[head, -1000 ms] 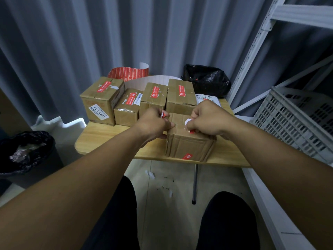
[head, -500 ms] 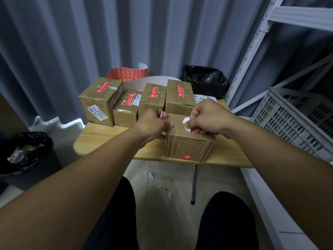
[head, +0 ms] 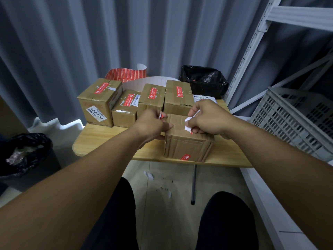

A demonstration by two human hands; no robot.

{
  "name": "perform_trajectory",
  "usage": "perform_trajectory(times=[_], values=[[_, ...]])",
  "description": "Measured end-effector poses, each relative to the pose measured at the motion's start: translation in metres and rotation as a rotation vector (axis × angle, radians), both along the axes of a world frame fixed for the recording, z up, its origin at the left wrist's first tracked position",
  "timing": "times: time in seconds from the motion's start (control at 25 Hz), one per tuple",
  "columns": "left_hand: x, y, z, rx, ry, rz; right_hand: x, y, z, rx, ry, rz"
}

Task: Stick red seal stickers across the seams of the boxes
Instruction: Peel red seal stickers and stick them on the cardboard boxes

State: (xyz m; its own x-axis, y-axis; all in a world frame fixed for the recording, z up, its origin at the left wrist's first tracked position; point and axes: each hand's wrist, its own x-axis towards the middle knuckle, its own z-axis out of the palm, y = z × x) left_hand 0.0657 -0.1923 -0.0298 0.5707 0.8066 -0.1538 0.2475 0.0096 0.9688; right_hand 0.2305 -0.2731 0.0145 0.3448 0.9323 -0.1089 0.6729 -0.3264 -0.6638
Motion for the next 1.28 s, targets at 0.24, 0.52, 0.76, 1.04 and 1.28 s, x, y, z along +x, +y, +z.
perform_trajectory(times=[0.24,0.52,0.76,1.04,1.28], values=[[0.001,0.000,0.000,-0.006,0.008,0.003,0.002,0.001,-0.001,-0.006,-0.005,0.003],[0.000,0.000,0.000,-0.001,0.015,-0.001,0.000,-0.002,0.003,-0.003,-0.053,0.020],[-0.001,0.000,0.000,-0.001,0.020,-0.004,-0.001,-0.005,0.005,-0.006,-0.038,-0.016],[-0.002,0.000,0.000,0.007,0.018,0.003,0.002,-0.005,0.003,0.059,0.023,-0.061],[-0.002,-0.004,0.005,0.115,0.054,0.061,0.002,-0.010,0.005,0.141,0.129,-0.124]])
